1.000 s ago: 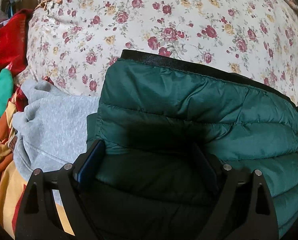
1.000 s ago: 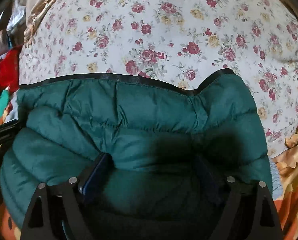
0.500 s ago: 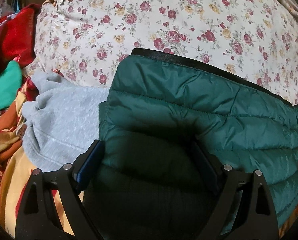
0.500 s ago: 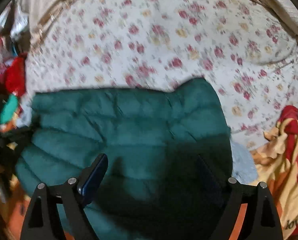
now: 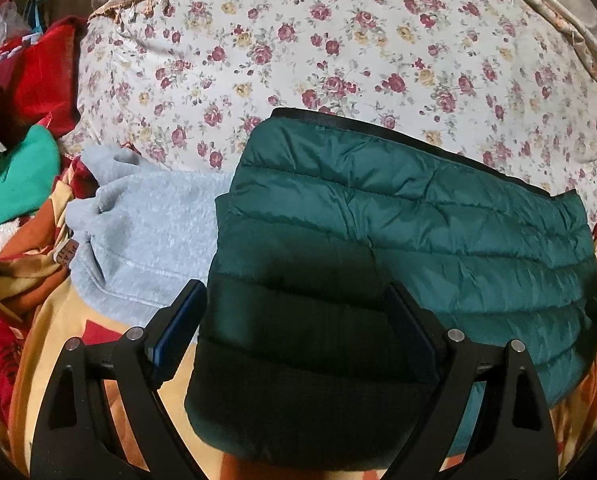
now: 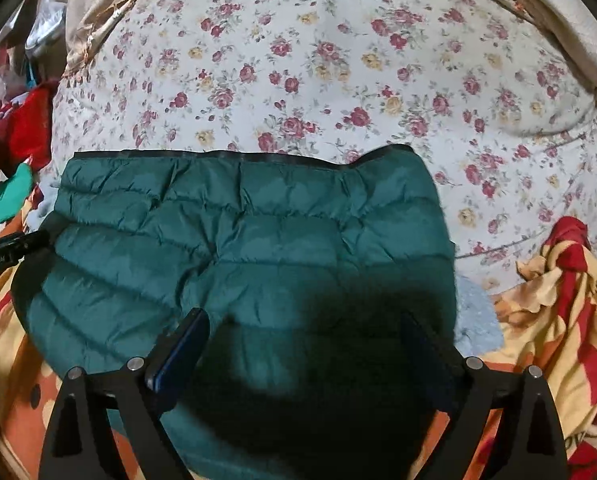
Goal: Fold large clothes
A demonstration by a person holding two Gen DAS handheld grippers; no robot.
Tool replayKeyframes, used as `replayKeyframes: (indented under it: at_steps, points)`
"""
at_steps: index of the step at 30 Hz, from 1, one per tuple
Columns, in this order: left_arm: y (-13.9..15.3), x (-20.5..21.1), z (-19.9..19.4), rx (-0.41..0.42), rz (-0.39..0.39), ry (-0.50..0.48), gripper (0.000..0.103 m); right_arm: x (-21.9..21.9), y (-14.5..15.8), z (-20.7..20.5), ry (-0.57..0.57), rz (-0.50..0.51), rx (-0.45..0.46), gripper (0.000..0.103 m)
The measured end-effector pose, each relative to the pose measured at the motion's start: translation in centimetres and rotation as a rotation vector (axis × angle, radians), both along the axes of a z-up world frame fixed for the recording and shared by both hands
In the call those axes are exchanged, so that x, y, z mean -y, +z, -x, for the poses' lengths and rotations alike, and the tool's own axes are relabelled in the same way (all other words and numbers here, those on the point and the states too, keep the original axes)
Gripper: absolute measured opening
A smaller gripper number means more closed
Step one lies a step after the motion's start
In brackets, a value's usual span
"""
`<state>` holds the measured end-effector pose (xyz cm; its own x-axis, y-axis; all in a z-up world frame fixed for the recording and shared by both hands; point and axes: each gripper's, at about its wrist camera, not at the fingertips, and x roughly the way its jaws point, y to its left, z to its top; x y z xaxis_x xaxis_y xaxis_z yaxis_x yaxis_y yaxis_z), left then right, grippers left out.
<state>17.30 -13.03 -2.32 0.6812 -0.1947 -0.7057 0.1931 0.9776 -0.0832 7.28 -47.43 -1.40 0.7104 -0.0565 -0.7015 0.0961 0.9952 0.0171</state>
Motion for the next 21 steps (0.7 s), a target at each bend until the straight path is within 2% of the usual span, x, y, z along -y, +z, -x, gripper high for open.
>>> replayKeyframes:
  at_steps: [12,15,17,19,21]
  points:
    - [-0.8,-0.6,0.0,-0.026,0.016,-0.016,0.090,3.0,-1.0,0.7,-0.069,-0.084,-0.024,0.095]
    - [-1.6,-1.4,-0.7,-0.069,0.082,-0.028,0.090,3.9,-1.6,0.3,-0.084,-0.108,-0.040,0.103]
    - [-2.2,-2.5,-1.3,-0.095,0.155,-0.031,0.090,4.9,-2.2,-0.1,-0.098,-0.144,-0.049,0.103]
    - [-2.8,-3.4,-1.8,-0.115,0.210,-0.025,0.097,6.2,-3.1,-0.7,-0.109,-0.215,-0.058,0.103]
    - [-4.0,-4.6,-2.7,-0.172,0.308,-0.029,0.097,7.1,-3.9,-1.3,-0.108,-0.277,-0.067,0.103]
